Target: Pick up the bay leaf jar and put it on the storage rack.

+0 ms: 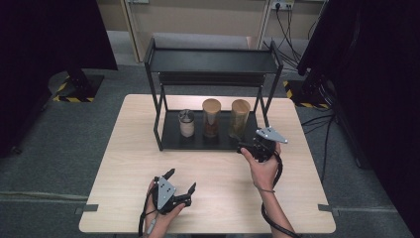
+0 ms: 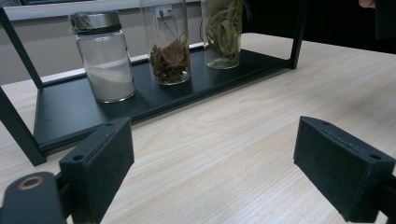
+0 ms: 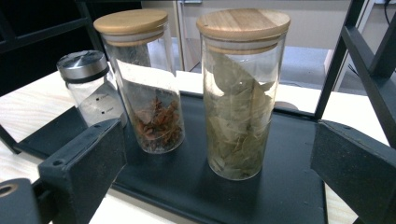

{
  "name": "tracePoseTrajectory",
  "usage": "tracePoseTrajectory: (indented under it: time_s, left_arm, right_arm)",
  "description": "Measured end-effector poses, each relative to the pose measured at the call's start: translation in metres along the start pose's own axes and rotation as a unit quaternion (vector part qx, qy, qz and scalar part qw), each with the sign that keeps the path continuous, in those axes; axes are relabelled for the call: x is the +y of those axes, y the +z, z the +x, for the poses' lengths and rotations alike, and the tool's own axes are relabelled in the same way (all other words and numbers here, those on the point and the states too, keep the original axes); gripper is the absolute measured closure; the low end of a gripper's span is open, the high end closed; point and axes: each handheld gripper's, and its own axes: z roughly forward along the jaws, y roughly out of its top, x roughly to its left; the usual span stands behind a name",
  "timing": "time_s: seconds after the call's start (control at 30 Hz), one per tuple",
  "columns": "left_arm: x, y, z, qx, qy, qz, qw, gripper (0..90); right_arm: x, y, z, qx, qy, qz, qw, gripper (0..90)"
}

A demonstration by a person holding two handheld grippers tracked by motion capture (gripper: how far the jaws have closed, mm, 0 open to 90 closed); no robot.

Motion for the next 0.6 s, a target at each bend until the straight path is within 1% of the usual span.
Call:
tracePoseTrajectory:
  time_s: [0.3,0.5,0.6]
  left_arm:
    - [0.0,0.0,0.0,0.0,0.0,0.0,1.0,11.6]
    - [0.0,0.0,0.0,0.001,0.0,0.0,1.0,11.6]
    - [0.0,0.0,0.0,0.001,0.0,0.0,1.0,11.6]
  right_arm:
    - [-0.005,-0.005,0.001,0.005,-0.001,0.002,1.0,3.4]
    - [-0.01,-0.009,-0.001,0.003,-0.005,0.005,1.0,3.4]
    - [-0.013,-0.012,-0.002,0.004,-0.004,0.006,1.0,3.4]
